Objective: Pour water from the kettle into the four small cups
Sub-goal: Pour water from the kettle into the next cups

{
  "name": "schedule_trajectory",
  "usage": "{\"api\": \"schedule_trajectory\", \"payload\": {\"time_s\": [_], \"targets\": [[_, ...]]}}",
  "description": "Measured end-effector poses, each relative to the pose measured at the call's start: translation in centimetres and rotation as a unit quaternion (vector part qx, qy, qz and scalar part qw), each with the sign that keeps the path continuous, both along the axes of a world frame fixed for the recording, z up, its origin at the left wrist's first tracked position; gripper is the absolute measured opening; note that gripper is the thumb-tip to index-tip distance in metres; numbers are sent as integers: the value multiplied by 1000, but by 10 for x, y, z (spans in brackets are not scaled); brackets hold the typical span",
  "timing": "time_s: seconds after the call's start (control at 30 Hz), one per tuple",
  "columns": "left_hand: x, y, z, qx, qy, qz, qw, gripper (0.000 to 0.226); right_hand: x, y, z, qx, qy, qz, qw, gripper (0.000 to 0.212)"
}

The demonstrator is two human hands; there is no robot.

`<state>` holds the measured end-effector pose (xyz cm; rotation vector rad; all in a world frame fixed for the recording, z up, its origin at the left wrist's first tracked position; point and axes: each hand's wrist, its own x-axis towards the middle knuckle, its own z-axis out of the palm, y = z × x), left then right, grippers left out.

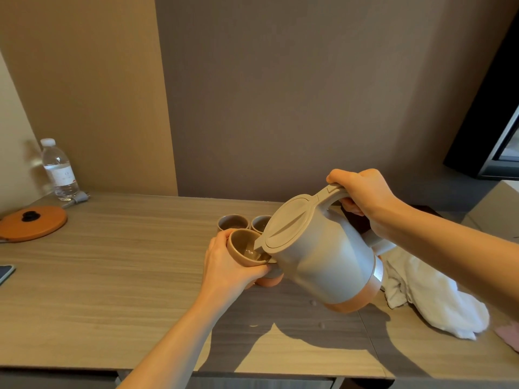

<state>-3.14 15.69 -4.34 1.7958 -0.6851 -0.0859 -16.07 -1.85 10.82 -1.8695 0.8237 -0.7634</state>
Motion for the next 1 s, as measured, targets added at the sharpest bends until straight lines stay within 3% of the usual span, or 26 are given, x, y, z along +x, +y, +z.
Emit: {"api": "schedule_trajectory", "payload": {"time_s": [1.0], "targets": [[-4, 5, -16, -26, 34, -4, 999, 90, 2, 5, -4, -6, 26, 4, 1000, 39]]}}
